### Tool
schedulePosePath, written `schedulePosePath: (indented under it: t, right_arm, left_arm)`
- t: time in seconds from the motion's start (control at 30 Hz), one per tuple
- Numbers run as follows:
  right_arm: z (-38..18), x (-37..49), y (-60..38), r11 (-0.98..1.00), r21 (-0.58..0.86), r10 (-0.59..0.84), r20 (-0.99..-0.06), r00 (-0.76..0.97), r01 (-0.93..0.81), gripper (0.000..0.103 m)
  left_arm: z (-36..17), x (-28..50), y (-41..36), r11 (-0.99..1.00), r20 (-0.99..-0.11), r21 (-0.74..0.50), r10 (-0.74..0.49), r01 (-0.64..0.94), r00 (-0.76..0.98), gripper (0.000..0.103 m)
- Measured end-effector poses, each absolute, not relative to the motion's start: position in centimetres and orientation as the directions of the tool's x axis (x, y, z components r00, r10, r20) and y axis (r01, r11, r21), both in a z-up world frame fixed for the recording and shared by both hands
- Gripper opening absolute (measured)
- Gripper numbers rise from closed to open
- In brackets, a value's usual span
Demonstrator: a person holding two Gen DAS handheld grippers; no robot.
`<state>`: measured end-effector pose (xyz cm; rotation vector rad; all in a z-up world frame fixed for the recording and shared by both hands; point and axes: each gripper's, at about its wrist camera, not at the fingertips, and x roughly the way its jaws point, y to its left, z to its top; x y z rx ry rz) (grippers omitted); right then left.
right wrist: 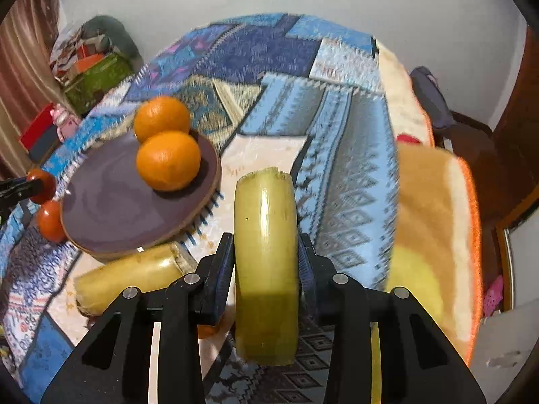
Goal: Organize fruits
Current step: 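Grasp the yellow-green cylinder with the right tool while the left tool grasps a red tomato, then lower the cylinder and tomato onto the purple plate and open both tools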
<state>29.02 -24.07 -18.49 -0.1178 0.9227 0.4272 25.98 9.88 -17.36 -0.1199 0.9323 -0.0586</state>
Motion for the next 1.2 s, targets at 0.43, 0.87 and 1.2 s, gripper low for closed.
schedulePosePath:
  t: [0.43, 0.87, 1.2]
  right_arm:
    - [-14.9, 28.7, -20.0, 0.868, 0.053, 0.373, -0.726, 0.578, -0.494, 0.033]
    - [-16.0, 28.6, -13.5, 0.785, 0.004, 0.407, -0.757, 0.511, -0.62, 0.034]
    - [-15.8, 29.9, -10.1, 0.768, 0.0, 0.422, -0.752, 0.506, -0.64, 0.034]
  left_arm:
    - [-14.1, 26.2, 8.5, 0.989, -0.748, -0.144, -0.134, 0.039, 0.65, 0.045]
    - [-14.3, 27.6, 7.4, 0.985, -0.743, -0.163, -0.161, 0.058, 0.65, 0.045]
    - [-16.1, 30.0, 7.4, 0.982, -0.764, -0.185, -0.175, 0.049, 0.622, 0.045]
